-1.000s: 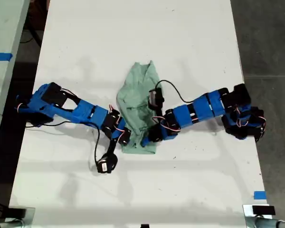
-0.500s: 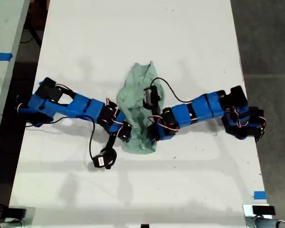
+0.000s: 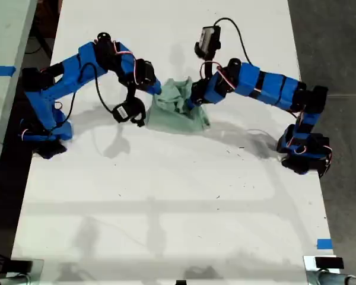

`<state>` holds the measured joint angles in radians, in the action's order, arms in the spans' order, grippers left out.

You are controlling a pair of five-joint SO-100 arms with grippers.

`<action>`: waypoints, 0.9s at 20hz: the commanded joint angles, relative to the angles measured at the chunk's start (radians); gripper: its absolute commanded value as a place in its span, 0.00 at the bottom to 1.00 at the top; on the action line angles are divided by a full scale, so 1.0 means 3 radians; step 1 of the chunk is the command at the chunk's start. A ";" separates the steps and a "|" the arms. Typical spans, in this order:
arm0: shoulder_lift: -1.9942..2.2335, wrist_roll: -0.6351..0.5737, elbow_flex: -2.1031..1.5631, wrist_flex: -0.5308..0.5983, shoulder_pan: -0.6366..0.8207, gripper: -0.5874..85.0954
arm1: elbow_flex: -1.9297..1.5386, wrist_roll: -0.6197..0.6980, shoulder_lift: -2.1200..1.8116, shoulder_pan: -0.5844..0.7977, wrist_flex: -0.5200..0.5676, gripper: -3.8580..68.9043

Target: Fold t shirt

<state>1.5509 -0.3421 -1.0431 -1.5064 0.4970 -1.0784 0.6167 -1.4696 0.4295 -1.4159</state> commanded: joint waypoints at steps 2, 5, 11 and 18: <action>-0.0552 -0.0368 0.0148 0.0174 0.0573 0.20 | -0.0005 0.0353 0.0102 0.0573 0.0189 0.21; -0.0910 -0.0511 0.0174 0.0169 0.0701 0.26 | 0.0061 0.0373 0.0261 0.0726 0.0087 0.42; 0.0112 -0.0537 0.0143 -0.0230 0.0828 0.26 | 0.0164 0.0532 -0.0189 0.0803 -0.0240 0.54; 0.1012 -0.0491 -0.0240 -0.0271 0.0823 0.23 | -0.0010 0.0460 -0.0803 0.1243 -0.0987 0.55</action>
<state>1.7503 -0.5108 -1.0876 -1.5846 0.7793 -1.0953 0.7593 -1.5662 0.8038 -1.6536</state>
